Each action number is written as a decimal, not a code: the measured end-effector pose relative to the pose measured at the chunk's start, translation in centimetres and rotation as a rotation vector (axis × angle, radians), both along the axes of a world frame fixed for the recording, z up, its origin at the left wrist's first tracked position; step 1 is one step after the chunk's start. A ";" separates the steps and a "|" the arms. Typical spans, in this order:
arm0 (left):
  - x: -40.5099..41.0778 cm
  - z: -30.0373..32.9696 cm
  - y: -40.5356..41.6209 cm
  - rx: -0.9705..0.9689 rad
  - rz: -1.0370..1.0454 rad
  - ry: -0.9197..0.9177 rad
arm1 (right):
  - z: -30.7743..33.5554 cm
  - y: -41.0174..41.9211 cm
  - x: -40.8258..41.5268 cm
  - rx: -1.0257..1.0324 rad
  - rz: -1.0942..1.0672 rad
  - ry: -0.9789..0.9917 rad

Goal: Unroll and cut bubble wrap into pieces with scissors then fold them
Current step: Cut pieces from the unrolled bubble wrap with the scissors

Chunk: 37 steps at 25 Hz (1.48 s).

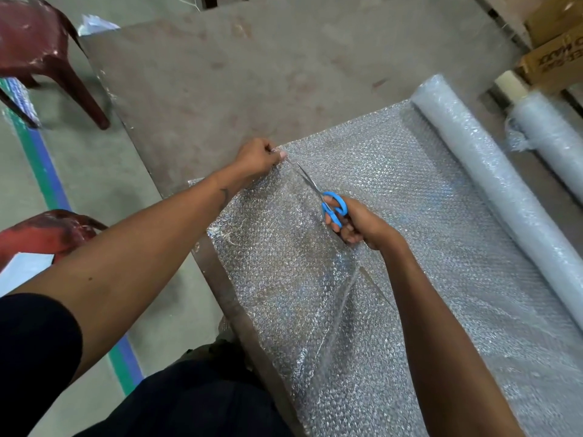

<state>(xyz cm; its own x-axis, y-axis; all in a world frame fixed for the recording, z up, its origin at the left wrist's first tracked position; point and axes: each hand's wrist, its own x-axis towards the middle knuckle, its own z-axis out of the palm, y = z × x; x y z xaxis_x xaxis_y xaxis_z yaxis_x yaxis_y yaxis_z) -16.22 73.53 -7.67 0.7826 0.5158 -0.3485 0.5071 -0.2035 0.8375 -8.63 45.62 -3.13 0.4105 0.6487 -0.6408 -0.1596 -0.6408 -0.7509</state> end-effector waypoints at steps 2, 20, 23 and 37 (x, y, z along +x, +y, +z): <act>0.2 -0.1 0.2 -0.015 0.001 0.010 | 0.0 0.7 0.2 0.002 0.011 -0.001; 0.6 0.6 1.0 -0.020 -0.054 0.080 | -0.1 2.8 1.0 0.014 -0.023 0.004; 0.5 0.9 0.9 -0.039 -0.057 0.078 | -0.2 3.5 1.3 0.017 -0.018 0.024; 0.3 2.0 1.5 -0.276 -0.082 0.074 | 1.0 4.2 1.4 0.092 0.004 0.094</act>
